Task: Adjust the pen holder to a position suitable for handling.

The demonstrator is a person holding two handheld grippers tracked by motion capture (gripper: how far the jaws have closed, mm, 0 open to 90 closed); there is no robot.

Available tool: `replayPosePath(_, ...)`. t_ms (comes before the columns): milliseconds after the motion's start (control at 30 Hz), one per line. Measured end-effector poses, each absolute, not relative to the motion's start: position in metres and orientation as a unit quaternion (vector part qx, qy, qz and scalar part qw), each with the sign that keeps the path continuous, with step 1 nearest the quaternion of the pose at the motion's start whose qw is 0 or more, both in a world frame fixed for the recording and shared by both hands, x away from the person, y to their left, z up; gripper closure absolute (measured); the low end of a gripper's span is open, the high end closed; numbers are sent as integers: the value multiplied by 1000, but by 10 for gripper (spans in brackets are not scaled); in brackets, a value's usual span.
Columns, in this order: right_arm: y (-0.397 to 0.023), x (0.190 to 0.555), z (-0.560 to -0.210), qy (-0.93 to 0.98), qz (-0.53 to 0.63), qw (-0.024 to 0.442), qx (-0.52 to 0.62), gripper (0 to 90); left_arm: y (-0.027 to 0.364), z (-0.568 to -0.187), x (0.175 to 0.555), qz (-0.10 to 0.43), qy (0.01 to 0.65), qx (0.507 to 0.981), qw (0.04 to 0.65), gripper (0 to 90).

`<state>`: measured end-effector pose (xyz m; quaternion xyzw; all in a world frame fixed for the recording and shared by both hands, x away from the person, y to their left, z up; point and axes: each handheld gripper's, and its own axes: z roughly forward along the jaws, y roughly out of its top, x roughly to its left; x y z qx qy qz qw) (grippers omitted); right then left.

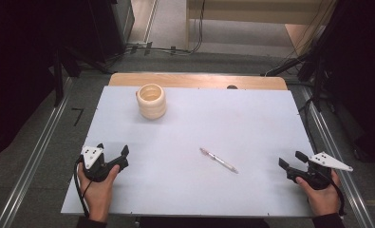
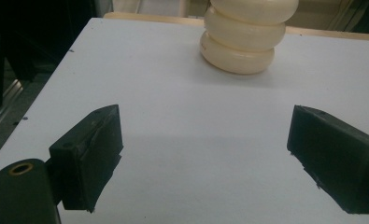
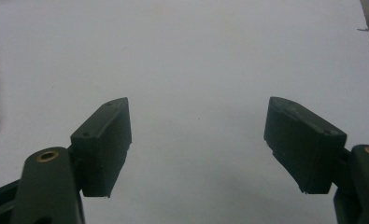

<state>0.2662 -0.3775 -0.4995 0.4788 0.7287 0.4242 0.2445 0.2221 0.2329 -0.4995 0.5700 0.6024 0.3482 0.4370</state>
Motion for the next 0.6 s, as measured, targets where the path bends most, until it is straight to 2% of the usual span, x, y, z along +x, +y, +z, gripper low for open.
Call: replayPosePath(600,-378,266,-499,727,423,246,481,215,233,-500,222,350,601,571,436,109)
